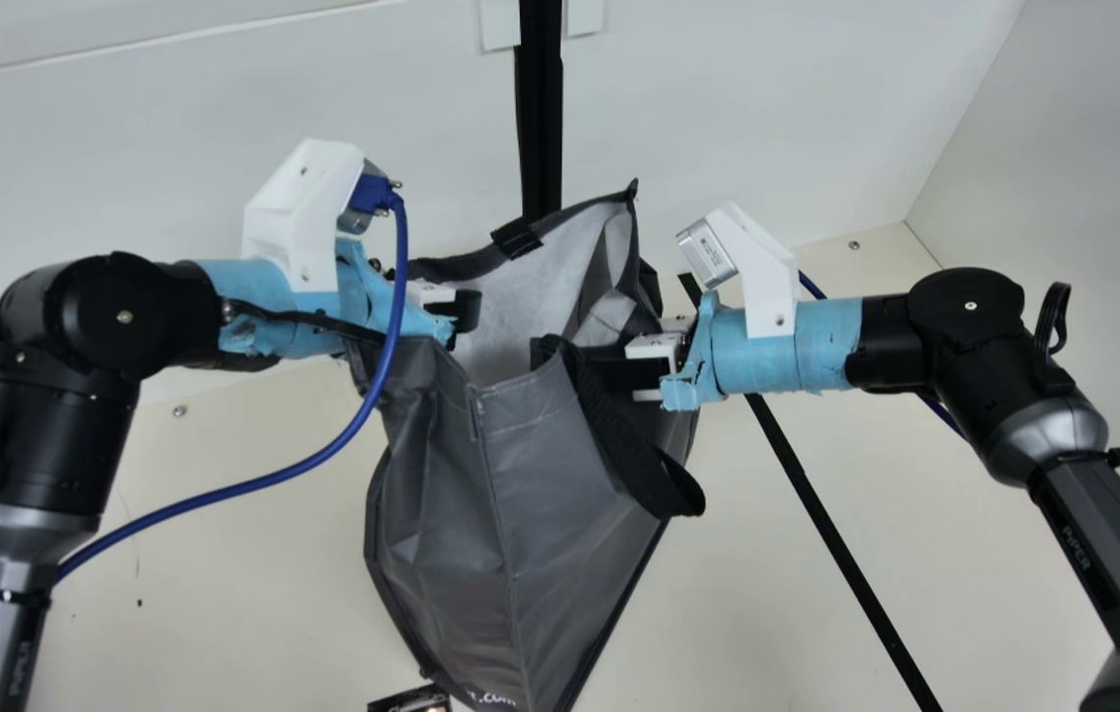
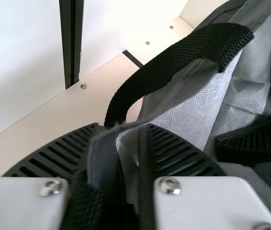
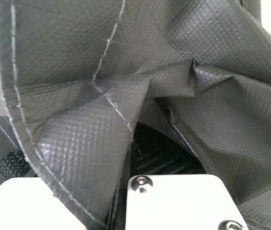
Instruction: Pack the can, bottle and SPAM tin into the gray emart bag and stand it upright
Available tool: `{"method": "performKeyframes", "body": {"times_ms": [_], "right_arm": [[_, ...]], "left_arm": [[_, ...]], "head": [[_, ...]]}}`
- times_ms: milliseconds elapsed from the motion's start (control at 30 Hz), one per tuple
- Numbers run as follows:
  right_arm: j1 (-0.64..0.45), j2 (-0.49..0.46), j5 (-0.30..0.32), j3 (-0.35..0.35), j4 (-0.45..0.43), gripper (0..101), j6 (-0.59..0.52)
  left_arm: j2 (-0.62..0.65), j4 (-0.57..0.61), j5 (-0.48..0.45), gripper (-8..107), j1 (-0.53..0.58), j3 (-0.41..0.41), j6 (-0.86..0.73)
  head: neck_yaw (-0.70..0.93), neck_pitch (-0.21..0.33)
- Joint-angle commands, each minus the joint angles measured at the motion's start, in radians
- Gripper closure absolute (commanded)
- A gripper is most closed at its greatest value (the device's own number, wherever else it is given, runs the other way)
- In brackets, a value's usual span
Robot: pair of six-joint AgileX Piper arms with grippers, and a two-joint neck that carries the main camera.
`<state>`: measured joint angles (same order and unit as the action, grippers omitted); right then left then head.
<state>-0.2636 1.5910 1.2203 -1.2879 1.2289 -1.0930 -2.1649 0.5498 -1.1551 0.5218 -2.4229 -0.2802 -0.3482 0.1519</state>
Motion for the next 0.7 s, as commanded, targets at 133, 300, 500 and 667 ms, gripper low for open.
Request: {"method": "performKeyframes", "body": {"times_ms": [133,300,500,667], "right_arm": [[0.000,0.000,0.000,0.000,0.003,101,0.000],[0.000,0.000,0.001,0.000,0.004,101,0.000],[0.000,0.000,0.001,0.000,0.004,101,0.000],[0.000,0.000,0.001,0.000,0.004,101,0.000]], "left_arm": [[0.107,0.035,0.067,47,-0.007,0.153,-0.041],[0.177,0.057,0.112,30,-0.020,0.213,-0.071],[0.258,0.063,0.150,10,-0.042,0.258,-0.096],[0.327,0.060,0.175,9,-0.066,0.294,-0.112]], "head": [[-0.001,0.023],[-0.001,0.023],[-0.001,0.023],[-0.001,0.023]]}}
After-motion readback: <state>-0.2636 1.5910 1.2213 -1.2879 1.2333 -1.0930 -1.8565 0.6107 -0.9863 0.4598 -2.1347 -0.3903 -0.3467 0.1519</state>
